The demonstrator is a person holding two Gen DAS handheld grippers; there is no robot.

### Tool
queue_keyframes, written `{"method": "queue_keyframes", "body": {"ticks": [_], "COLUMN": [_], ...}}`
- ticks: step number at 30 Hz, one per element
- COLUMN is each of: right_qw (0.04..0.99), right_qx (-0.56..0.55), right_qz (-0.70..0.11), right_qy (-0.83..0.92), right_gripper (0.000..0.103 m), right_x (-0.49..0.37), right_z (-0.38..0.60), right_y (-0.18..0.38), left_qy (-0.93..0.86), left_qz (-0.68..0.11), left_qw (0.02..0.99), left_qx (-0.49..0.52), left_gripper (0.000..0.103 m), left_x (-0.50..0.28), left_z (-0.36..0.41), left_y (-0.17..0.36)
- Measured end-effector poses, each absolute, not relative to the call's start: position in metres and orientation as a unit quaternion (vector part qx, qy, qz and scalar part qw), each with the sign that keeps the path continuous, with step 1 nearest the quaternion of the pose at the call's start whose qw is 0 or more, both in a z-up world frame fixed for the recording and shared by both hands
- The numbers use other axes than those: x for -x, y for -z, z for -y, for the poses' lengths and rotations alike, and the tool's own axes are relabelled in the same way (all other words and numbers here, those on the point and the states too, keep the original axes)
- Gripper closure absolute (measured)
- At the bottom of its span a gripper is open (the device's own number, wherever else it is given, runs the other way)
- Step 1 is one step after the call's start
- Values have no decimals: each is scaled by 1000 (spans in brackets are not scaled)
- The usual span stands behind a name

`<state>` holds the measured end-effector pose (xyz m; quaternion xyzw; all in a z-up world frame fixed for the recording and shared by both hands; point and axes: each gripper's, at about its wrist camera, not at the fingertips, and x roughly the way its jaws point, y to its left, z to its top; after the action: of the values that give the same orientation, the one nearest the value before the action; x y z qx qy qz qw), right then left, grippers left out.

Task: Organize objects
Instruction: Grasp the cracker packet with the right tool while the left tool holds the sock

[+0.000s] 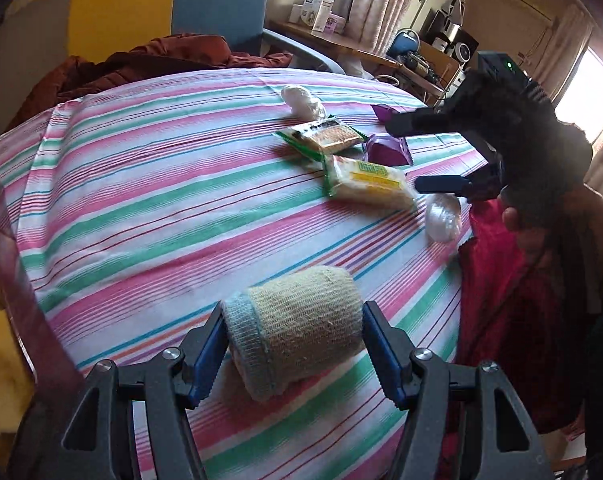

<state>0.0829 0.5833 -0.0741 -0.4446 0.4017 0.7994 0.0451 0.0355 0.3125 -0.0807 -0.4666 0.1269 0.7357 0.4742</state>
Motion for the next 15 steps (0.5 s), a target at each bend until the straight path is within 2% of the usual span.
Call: {"method": "queue_keyframes", "body": {"ticks": [3, 7, 11, 15], "right_qw": [1, 35, 88, 86], "right_qx": [457, 467, 492, 523], "right_qz": [-390, -345, -217, -86], "right_qy": [-799, -814, -838, -844], "right_gripper": [0, 0, 0, 1], "right_x": [-75, -75, -64, -46], "right_z": [-567, -562, -535, -517], "right_y": [74, 70, 64, 61], "left_qy": [-738, -738, -735, -731], "left_qz": [-125, -120, -113, -102], "left_qw": [473, 472, 474, 477], "left_qx": [465, 468, 471, 478], "left_gripper": [37, 36, 36, 36], "left_x": [-37, -36, -34, -31], "left_z": [-309, -307, -308, -307], "left_y": [81, 82, 85, 87]}}
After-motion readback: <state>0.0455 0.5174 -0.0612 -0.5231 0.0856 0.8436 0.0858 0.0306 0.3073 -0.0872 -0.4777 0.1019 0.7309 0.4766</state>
